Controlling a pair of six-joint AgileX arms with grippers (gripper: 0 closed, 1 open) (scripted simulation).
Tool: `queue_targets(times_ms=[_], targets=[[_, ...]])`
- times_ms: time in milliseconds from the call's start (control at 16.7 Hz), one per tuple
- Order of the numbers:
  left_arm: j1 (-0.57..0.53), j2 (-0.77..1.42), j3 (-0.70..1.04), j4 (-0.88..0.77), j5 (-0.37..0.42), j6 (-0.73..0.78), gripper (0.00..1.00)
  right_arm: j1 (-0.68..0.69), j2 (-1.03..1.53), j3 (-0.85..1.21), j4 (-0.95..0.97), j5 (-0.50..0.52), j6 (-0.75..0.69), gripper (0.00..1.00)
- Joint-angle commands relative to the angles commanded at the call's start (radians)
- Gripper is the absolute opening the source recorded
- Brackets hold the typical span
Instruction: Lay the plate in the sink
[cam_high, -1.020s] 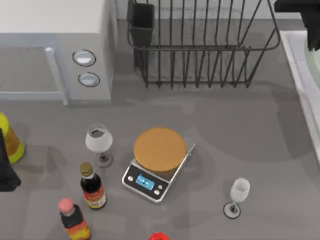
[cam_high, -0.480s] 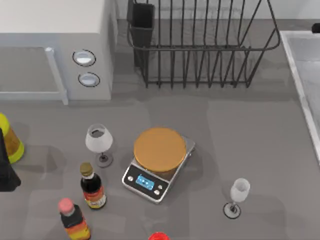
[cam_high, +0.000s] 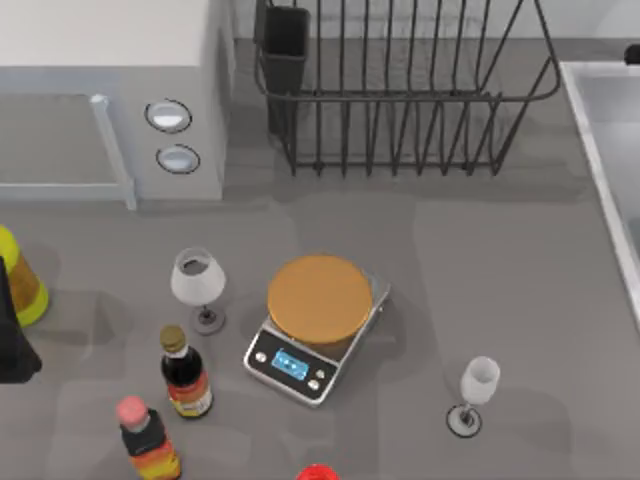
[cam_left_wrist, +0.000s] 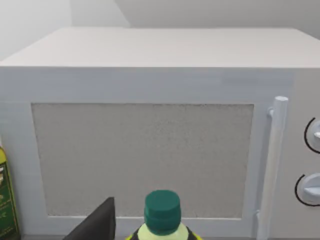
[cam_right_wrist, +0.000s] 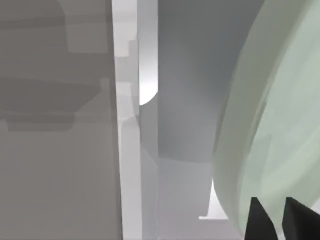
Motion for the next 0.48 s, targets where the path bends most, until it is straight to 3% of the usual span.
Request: queue_targets(times_ms=[480], targets=[[0.000, 0.000, 0.000, 0.000, 0.000, 0.000, 1.00, 0.000, 0.000, 0.000, 0.000, 0.000, 0.000, 0.90]])
